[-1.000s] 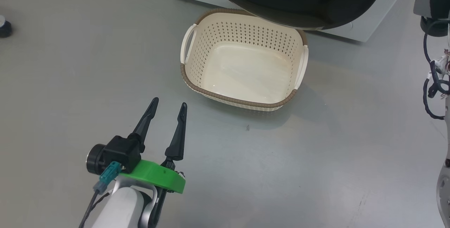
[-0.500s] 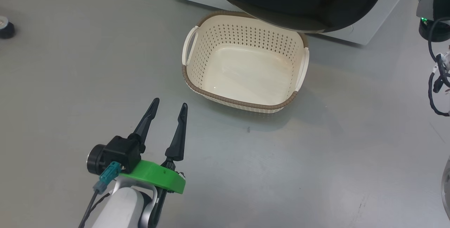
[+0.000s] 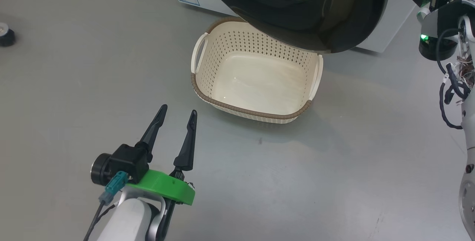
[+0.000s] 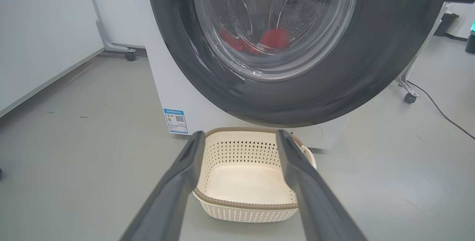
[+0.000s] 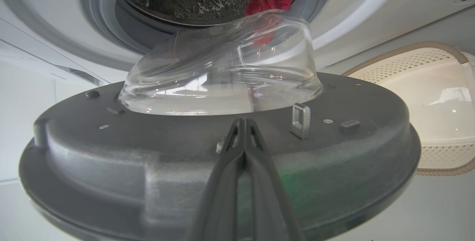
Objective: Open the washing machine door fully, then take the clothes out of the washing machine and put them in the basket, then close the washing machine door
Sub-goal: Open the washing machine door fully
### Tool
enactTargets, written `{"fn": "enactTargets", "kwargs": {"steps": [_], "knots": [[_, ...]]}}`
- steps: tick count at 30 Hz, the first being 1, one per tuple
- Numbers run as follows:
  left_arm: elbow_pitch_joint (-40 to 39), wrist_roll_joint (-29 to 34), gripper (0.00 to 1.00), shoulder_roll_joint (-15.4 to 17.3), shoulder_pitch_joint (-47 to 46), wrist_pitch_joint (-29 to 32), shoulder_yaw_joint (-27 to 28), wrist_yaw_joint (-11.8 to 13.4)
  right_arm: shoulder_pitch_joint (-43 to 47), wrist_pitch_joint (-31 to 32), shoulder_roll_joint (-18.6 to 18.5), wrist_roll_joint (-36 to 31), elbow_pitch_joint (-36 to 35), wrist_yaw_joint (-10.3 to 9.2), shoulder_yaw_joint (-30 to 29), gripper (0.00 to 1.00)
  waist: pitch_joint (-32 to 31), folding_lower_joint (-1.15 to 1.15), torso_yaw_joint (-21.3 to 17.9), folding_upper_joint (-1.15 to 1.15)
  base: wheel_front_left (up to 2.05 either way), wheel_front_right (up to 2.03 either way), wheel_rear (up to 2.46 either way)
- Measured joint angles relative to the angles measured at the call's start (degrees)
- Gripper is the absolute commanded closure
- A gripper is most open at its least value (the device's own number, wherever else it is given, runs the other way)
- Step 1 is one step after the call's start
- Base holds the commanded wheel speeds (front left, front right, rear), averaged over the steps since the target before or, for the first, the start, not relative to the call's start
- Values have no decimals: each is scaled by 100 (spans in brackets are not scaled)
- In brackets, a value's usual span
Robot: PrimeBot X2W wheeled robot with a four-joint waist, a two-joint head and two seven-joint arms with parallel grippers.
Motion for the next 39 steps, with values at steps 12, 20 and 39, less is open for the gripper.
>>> {"fn": "enactTargets", "kwargs": {"steps": [12,20,39], "knots": [[36,0,0,0,4,0,44,0,57,401,129,182,356,0,42,100,-143,0,-9,0,0,0,0],[85,1,0,0,16,0,62,0,199,590,318,243,504,-7,98,100,-312,0,-5,0,0,0,0],[148,45,0,2,192,0,80,41,722,909,715,517,625,-7,333,100,-753,0,11,0,0,0,0]]}}
